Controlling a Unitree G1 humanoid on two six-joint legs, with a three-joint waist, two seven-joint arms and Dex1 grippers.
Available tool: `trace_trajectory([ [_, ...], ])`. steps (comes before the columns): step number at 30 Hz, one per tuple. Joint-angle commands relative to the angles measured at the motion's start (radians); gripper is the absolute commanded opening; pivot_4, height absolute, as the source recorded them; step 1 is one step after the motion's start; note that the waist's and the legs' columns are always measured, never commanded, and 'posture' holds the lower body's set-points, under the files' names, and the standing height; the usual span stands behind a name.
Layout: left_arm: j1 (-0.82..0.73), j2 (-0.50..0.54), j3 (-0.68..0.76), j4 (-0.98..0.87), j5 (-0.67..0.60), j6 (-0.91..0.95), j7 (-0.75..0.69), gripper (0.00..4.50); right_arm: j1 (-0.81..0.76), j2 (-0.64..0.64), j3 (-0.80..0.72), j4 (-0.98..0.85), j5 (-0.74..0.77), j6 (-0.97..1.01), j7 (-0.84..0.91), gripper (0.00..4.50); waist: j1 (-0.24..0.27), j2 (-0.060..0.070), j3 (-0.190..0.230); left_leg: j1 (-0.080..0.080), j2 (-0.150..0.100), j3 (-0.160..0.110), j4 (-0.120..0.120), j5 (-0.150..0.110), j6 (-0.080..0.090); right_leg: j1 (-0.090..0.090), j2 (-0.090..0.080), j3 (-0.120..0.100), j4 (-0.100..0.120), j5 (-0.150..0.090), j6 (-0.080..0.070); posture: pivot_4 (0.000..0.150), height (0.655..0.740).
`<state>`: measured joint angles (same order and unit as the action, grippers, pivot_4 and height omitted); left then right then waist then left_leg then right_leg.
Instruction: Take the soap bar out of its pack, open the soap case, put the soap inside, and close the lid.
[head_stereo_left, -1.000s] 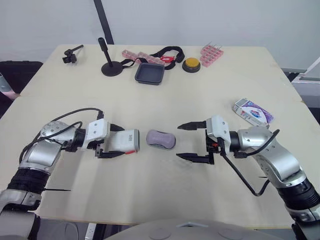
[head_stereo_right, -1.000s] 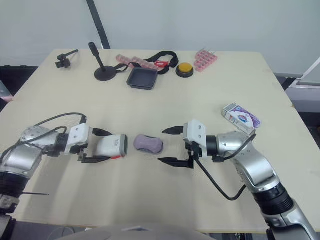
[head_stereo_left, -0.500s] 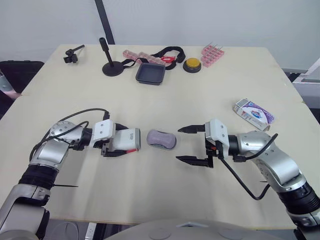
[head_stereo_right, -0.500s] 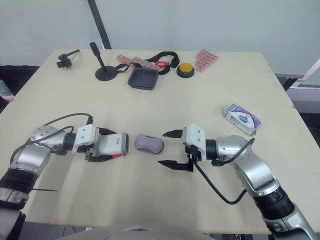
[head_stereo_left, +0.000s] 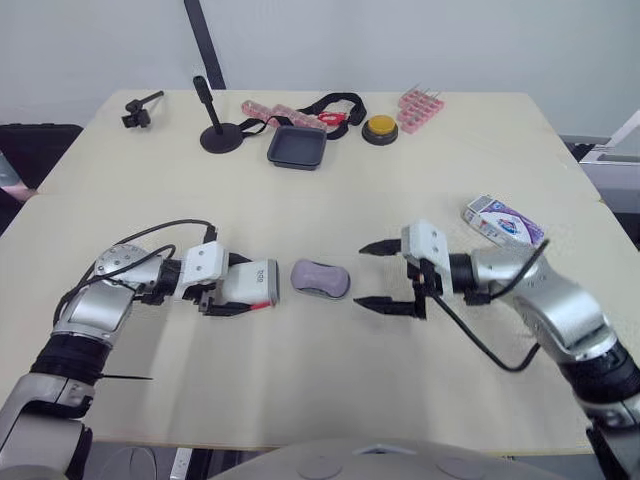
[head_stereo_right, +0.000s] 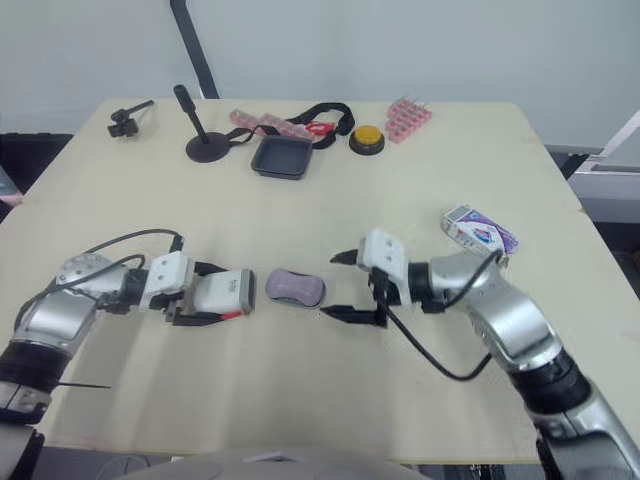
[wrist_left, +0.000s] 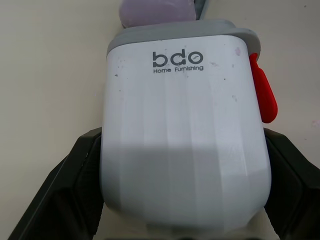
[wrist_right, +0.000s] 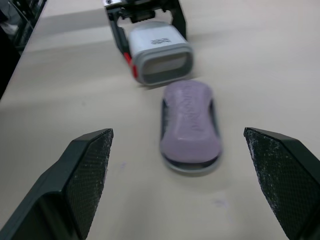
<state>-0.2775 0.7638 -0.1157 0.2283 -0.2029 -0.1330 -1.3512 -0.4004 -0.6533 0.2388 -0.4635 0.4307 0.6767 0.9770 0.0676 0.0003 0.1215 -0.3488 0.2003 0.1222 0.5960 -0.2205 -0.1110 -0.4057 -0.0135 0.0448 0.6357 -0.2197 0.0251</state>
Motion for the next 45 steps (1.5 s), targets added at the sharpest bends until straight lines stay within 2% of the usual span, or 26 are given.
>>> trace_trajectory([
  [1,0.029,0.028,0.055,-0.07,-0.053,0.034,0.003,3.48,-0.099,-0.02,0.053,-0.011,0.024,0.132,0.019,4.5,0.002,0.0,0.0,0.0,0.0,0.0,-0.001,0.0,0.0,0.0,0.0,0.0,0.0,0.0,0.0,0.15,0.74],
  [6,0.082,0.035,0.066,-0.121,-0.05,0.037,0.028,3.48,-0.265,0.032,0.229,0.082,-0.066,0.224,0.003,4.5,-0.002,0.0,0.0,0.0,0.0,0.0,-0.002,0.0,-0.001,0.0,0.001,0.0,-0.001,0.0,0.0,0.15,0.74],
  [13,0.119,0.042,0.079,-0.163,-0.036,0.054,0.077,3.48,-0.343,0.102,0.362,0.185,-0.148,0.255,-0.021,4.5,0.007,0.0,0.0,0.002,0.0,0.0,-0.002,0.001,-0.001,0.0,0.0,-0.001,-0.001,0.0,0.0,0.15,0.74],
  [20,0.128,0.036,0.07,-0.202,-0.046,0.073,0.097,3.48,-0.37,0.152,0.411,0.245,-0.209,0.271,-0.05,4.5,0.008,0.0,0.0,0.001,0.0,0.0,-0.002,0.001,-0.001,0.0,0.0,-0.001,-0.001,0.0,0.0,0.15,0.74],
  [36,0.128,0.04,0.067,-0.225,-0.053,0.101,0.092,3.48,-0.349,0.194,0.437,0.201,-0.213,0.351,-0.08,4.5,0.007,0.0,0.0,0.002,0.0,0.0,-0.002,0.001,-0.002,0.0,0.0,-0.001,-0.001,0.0,0.0,0.15,0.74],
  [45,0.12,0.035,0.066,-0.226,-0.048,0.106,0.094,3.48,-0.346,0.217,0.464,0.241,-0.24,0.357,-0.119,4.5,0.002,0.0,0.0,0.002,0.0,0.0,-0.002,0.001,-0.002,0.0,0.0,0.0,0.0,0.0,0.0,0.15,0.74],
])
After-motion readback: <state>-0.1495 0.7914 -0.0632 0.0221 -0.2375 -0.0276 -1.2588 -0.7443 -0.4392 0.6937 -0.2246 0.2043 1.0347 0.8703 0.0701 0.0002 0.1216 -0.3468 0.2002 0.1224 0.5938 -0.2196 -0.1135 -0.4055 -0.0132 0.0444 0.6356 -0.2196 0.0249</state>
